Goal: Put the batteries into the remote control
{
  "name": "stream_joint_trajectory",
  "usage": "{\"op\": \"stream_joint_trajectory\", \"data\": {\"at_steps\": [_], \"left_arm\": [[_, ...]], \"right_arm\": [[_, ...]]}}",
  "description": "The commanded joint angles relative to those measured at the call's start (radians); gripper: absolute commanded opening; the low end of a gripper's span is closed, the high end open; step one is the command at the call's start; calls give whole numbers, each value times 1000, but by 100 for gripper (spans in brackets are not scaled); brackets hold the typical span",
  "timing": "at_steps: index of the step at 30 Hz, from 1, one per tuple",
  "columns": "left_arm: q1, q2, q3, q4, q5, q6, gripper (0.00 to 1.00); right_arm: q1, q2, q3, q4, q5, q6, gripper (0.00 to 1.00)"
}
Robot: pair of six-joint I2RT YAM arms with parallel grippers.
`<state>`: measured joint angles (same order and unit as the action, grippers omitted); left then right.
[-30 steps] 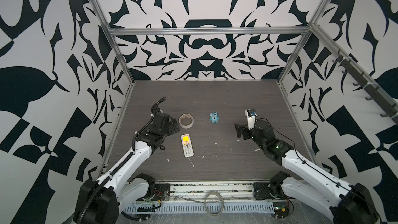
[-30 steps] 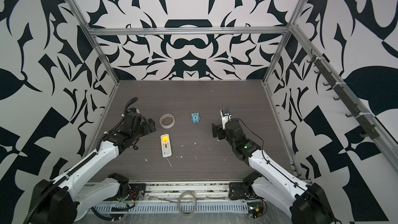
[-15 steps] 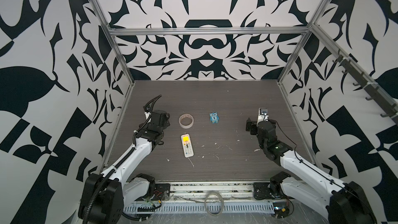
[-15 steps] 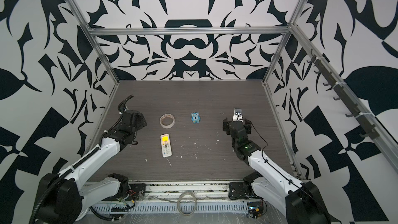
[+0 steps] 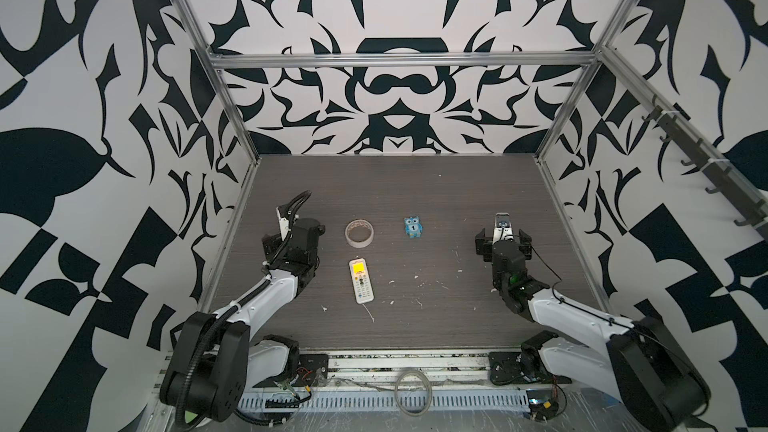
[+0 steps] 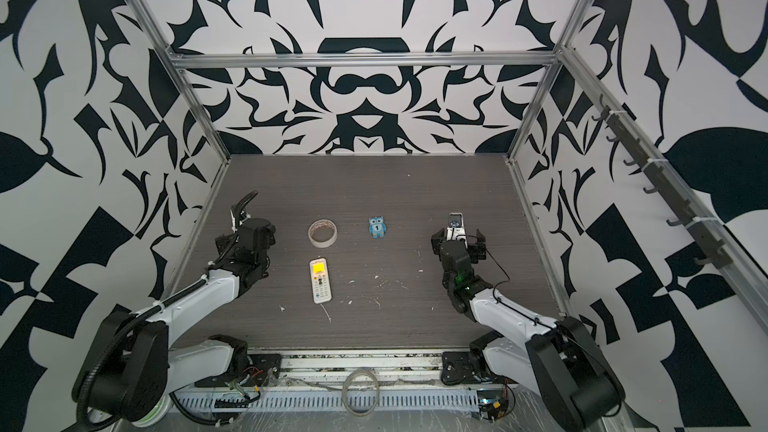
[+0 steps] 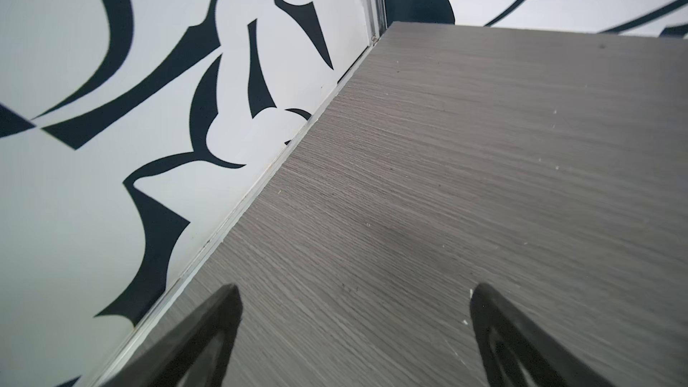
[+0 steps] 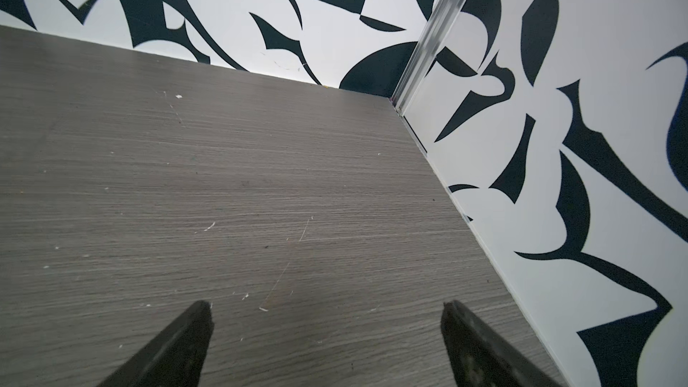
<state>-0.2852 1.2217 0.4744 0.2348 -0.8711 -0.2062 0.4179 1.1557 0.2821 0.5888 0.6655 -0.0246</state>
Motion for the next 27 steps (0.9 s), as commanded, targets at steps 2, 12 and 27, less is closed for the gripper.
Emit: {"op": "stream_joint_trajectory", "data": {"at_steps": [2, 12, 27], "left_arm": [[13, 43, -67, 281, 33, 155, 99], [85, 168, -79, 457, 160, 186, 100], [147, 247, -87, 624, 254, 185, 99]], "right_arm": [[-11, 143, 12, 236, 53, -84, 100], [-55, 400, 13, 549, 41, -141, 100], [-121, 369, 21, 466, -100, -93, 100]]}}
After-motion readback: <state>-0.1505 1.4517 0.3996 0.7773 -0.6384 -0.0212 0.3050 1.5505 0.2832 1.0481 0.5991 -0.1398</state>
